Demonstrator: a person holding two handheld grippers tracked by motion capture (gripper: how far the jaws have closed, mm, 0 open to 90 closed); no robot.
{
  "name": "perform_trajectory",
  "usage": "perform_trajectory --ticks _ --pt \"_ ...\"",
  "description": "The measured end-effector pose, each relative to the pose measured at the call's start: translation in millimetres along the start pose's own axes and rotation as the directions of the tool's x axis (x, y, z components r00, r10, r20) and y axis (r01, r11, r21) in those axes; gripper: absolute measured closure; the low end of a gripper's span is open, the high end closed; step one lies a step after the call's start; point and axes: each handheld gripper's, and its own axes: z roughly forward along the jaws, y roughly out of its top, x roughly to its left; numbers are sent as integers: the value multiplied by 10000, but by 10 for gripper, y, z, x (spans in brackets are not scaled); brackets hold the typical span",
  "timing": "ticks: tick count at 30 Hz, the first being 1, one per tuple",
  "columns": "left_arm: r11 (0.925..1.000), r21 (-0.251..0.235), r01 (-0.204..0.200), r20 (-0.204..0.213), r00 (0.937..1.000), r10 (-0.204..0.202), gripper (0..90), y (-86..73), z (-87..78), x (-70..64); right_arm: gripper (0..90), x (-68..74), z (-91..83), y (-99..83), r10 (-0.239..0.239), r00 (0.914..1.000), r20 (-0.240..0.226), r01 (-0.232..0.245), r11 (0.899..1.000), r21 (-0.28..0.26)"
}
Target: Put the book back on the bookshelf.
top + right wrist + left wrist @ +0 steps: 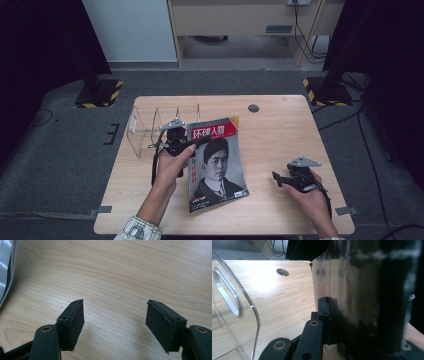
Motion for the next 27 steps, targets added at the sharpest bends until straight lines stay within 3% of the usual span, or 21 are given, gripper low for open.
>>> perform_trajectory --ticks 17,27 --pt "9981 -513 -329 5 9995 329 865 127 -194 -93 278 -28 -2 1 39 9996 278 -39 10000 4" --pt "9969 -757 -235 -48 9997 232 865 159 -276 -85 275 -46 2 -11 -7 9993 380 4 10000 87"
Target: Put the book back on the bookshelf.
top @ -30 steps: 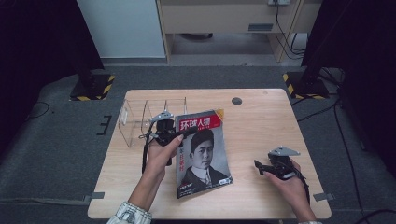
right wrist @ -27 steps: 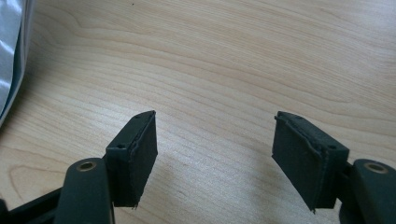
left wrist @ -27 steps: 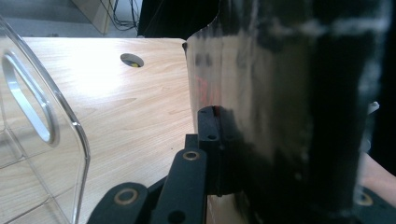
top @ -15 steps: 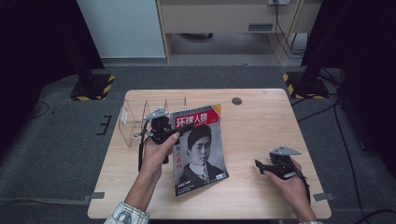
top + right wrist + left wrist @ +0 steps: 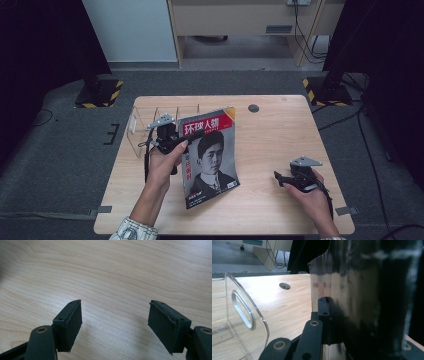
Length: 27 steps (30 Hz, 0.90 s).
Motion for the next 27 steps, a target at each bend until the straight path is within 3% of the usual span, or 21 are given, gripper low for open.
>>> perform_trajectory --ticks 27 --pt "9977 -670 -120 -338 9994 97 864 143 -279 17 272 -18 -5 1 -52 9999 110 51 10000 51"
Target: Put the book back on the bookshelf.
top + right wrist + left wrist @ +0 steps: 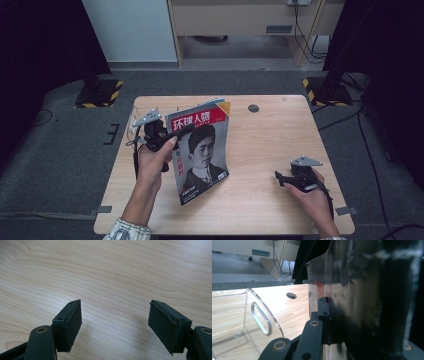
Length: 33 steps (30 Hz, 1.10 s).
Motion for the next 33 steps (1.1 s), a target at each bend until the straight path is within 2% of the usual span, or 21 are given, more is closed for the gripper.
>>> perform_trajectory --ticks 6,24,33 --pt "9999 38 -138 -60 9999 138 864 2 -35 -37 271 -4 -6 5 2 10000 65 -2 10000 -58" --pt "9998 -189 -52 -124 9999 50 864 21 -148 -40 269 -16 -28 9 37 9998 174 -36 10000 -51" --pt "9990 -439 65 -237 9997 -76 864 77 -304 1 266 -37 -38 9 -1 9998 180 3 10000 -86"
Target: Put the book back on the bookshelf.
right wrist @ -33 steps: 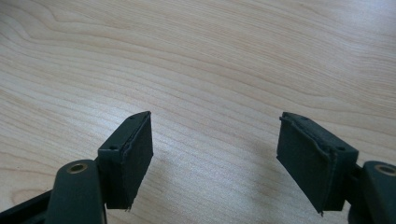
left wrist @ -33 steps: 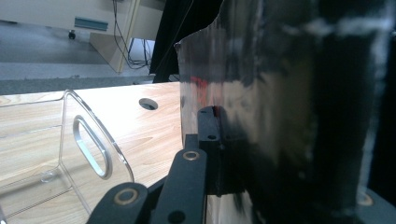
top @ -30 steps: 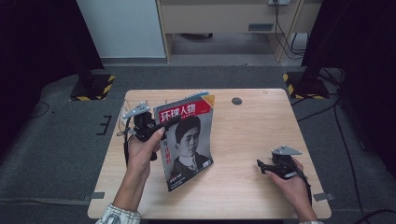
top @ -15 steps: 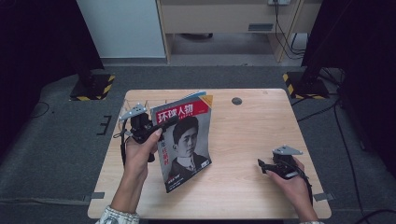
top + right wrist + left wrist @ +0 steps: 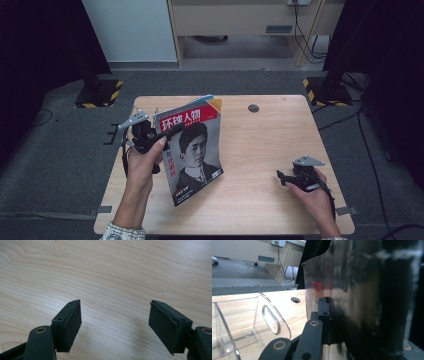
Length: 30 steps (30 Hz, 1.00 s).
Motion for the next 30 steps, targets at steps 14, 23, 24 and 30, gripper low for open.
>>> perform_trajectory --ticks 14,23,24,30 --pt "9998 -96 199 -250 9995 -201 864 60 -205 125 265 -3 -2 -1 9 10000 38 -9 10000 14" --pt "9996 -167 248 -350 9991 -253 863 93 -322 171 264 -8 -3 -2 -6 10000 54 6 10000 9" --pt "9995 -176 254 -388 9989 -260 863 96 -340 181 264 -9 -3 -2 -2 10000 58 2 10000 7" --pt "9993 -255 272 -461 9985 -284 864 111 -407 218 264 -13 -9 -2 57 10000 66 -58 10000 34"
